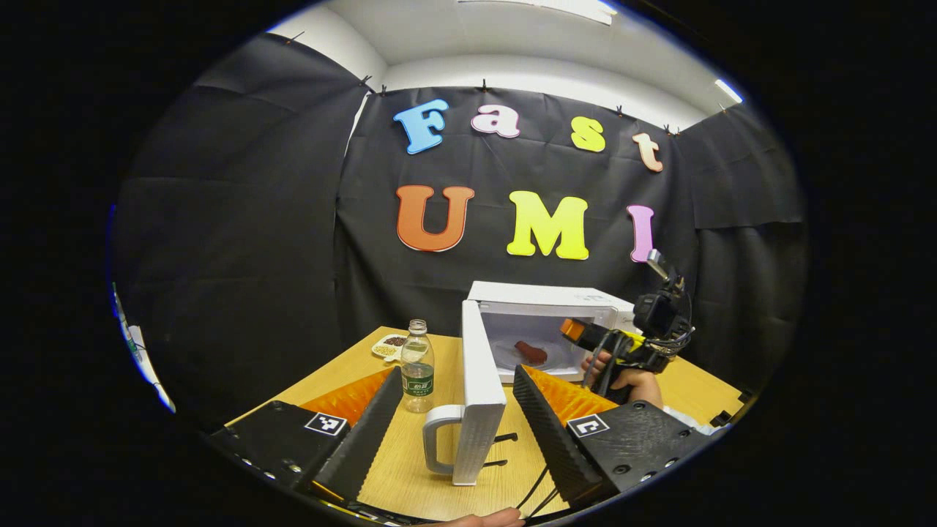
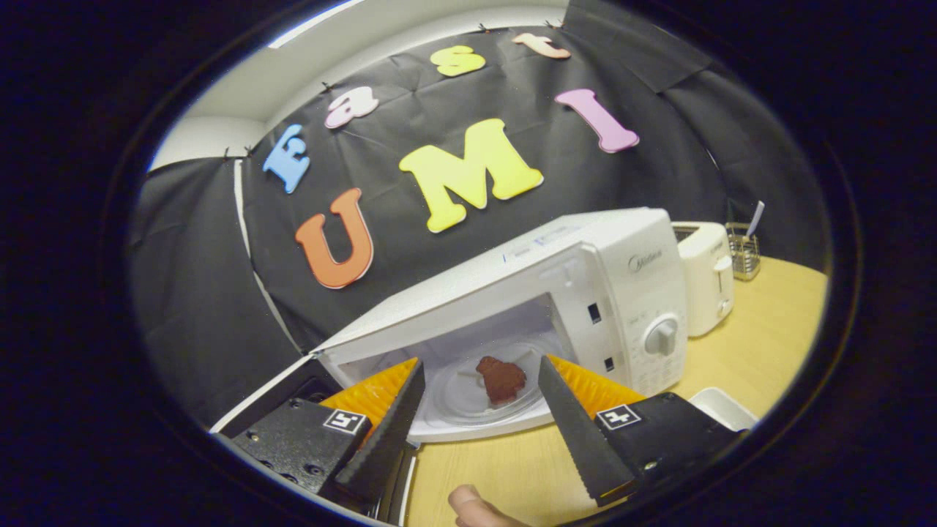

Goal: Open the microwave oven with the left hand, put the food in, and close the microwave oven.

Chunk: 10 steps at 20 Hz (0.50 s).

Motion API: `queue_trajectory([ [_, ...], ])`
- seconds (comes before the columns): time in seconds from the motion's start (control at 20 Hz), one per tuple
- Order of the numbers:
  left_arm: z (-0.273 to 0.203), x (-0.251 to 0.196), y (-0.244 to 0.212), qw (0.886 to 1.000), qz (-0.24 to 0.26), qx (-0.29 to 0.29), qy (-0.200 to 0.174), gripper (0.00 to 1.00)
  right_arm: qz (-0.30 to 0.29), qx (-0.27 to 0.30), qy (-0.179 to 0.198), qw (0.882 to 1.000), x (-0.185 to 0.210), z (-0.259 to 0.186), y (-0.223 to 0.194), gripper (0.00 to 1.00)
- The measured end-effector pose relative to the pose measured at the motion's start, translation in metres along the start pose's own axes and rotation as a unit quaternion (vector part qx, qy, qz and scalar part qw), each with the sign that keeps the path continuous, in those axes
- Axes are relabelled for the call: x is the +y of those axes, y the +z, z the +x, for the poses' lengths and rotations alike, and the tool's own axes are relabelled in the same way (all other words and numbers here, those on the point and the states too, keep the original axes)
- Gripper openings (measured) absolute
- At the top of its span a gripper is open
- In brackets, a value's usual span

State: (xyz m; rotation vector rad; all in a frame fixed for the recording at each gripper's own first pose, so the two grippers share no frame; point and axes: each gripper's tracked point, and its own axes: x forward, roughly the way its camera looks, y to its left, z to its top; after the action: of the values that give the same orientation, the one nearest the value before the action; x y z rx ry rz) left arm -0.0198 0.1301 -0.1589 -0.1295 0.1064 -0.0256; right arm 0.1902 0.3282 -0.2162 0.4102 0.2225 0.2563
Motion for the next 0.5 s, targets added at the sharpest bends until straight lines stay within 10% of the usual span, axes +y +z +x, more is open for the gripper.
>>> queue_trajectory([
  [0.5,-0.047,0.022,0.026,0.997,-0.012,-0.069,0.012,0.81,-0.082,-0.042,-0.001,0.996,-0.050,-0.189,0.080,0.99],
])
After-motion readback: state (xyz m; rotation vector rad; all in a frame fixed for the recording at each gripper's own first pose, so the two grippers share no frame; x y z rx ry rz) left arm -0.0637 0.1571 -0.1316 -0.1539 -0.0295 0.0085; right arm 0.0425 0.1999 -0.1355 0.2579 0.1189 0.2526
